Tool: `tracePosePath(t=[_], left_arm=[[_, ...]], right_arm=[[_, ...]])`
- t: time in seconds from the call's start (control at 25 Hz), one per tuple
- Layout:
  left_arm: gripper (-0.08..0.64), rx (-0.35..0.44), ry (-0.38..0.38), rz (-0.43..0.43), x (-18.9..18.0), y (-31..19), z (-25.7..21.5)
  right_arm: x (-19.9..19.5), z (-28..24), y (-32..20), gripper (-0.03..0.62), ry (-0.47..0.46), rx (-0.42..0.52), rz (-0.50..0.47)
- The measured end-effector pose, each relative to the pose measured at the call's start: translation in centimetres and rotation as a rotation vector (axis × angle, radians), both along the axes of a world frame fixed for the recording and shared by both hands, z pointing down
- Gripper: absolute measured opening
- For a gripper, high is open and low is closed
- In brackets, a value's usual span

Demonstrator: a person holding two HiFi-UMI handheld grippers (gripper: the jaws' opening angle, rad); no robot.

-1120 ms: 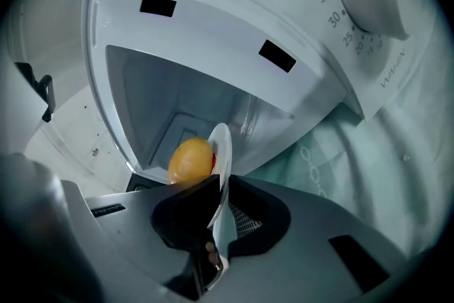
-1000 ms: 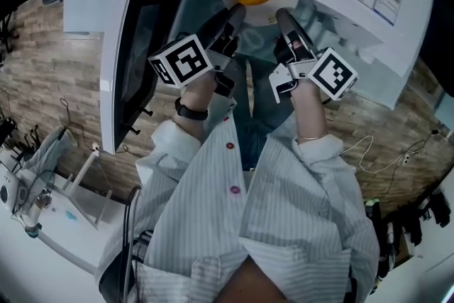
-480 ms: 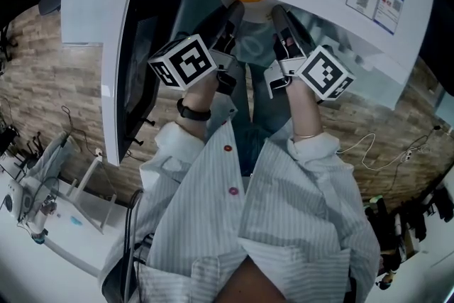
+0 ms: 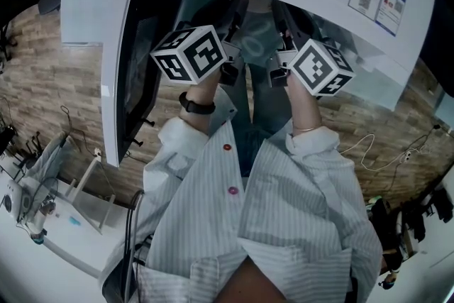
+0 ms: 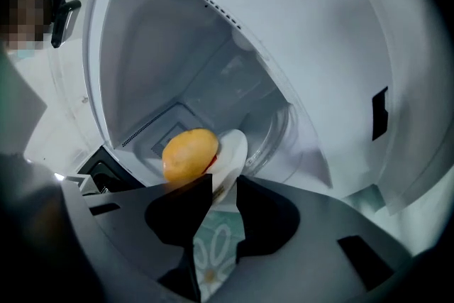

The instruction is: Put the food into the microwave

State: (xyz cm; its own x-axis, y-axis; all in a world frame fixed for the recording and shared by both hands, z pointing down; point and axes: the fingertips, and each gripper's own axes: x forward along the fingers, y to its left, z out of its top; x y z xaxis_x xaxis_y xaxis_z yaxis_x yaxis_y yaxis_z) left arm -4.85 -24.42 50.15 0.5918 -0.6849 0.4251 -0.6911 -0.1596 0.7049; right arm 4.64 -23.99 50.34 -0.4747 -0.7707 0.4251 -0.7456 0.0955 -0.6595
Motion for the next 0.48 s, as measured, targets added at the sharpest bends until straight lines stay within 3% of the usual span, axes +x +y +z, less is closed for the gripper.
tracePosePath(t=[0.48], left_arm=[[0.146,0.060,-0.152,0.023,0.3,-1.4,0.3]], right_arm=[[-0.4,-0.3,-1.2,0.128,0.157,0.055,-0.019]])
